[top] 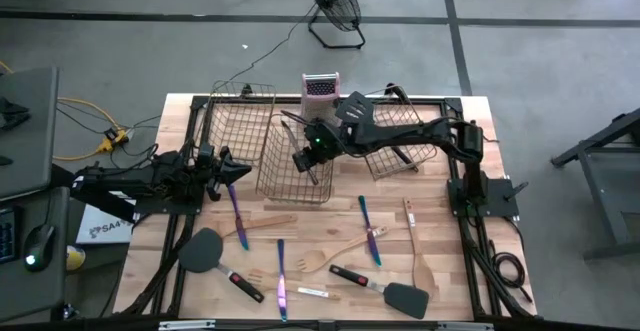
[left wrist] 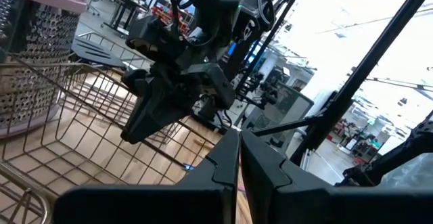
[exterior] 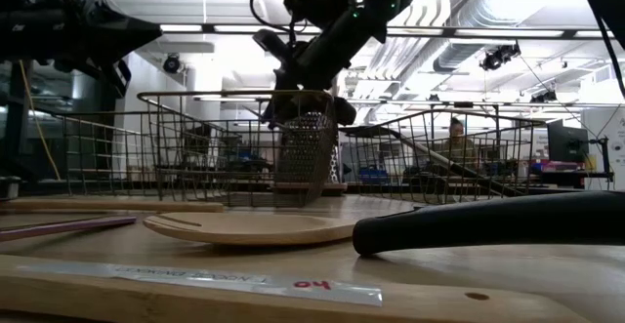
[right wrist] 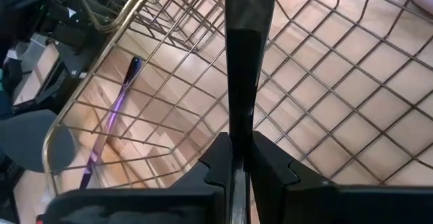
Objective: Pick & Place Kitchen Items
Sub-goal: Put the black table knife into the middle wire basket, then put the right blue table knife into the middle wire basket
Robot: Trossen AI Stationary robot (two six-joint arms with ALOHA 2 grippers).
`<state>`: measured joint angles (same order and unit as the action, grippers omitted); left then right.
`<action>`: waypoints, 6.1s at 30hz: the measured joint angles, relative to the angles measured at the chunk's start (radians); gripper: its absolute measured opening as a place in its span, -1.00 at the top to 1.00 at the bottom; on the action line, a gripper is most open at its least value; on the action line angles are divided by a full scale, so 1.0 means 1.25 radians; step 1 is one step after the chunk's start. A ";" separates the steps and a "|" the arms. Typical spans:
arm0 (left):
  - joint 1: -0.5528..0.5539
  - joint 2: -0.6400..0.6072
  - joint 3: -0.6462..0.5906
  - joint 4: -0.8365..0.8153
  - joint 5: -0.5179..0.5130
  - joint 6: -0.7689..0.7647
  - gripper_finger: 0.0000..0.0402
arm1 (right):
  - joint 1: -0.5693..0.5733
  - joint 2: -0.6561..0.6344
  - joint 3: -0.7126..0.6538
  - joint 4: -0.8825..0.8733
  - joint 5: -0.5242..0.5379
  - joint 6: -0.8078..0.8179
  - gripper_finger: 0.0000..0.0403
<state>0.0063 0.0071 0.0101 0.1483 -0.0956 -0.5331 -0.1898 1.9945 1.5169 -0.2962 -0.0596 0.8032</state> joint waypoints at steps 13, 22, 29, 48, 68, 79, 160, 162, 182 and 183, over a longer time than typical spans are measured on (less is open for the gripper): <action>0.000 0.000 0.000 -0.016 0.000 -0.017 0.93 | 0.000 0.000 0.000 0.001 0.004 -0.006 0.67; 0.000 0.000 0.000 -0.016 0.000 -0.018 0.93 | 0.000 -0.036 -0.001 -0.004 0.006 -0.017 0.59; 0.000 0.000 0.000 -0.017 0.000 -0.018 0.93 | 0.006 -0.130 -0.001 -0.114 0.014 -0.018 0.51; 0.000 0.000 0.000 -0.045 0.008 0.006 0.93 | 0.172 -0.283 -0.001 -0.629 0.120 0.146 0.52; 0.000 0.000 0.000 -0.098 0.008 0.094 0.93 | 0.325 -0.282 -0.116 -0.683 0.188 0.369 -0.08; 0.000 0.000 0.000 -0.098 0.008 0.094 0.93 | 0.372 -0.282 -0.193 -0.560 0.170 0.433 -0.07; 0.000 0.000 0.000 -0.097 0.008 0.093 0.93 | 0.323 0.004 -0.205 -0.452 -0.063 0.531 0.23; 0.000 0.000 0.000 -0.097 0.008 0.093 0.93 | 0.323 0.005 -0.205 -0.451 -0.065 0.531 0.33; 0.000 0.000 0.000 -0.097 0.008 0.093 0.93 | 0.325 -0.010 -0.208 -0.464 -0.055 0.507 0.85; 0.000 0.000 0.000 -0.097 0.008 0.093 0.93 | 0.325 -0.016 -0.209 -0.468 -0.050 0.506 0.85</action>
<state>0.0063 0.0068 0.0101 0.0265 -0.0856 -0.4168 0.2162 1.9740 1.2557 -0.8812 -0.1220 1.4357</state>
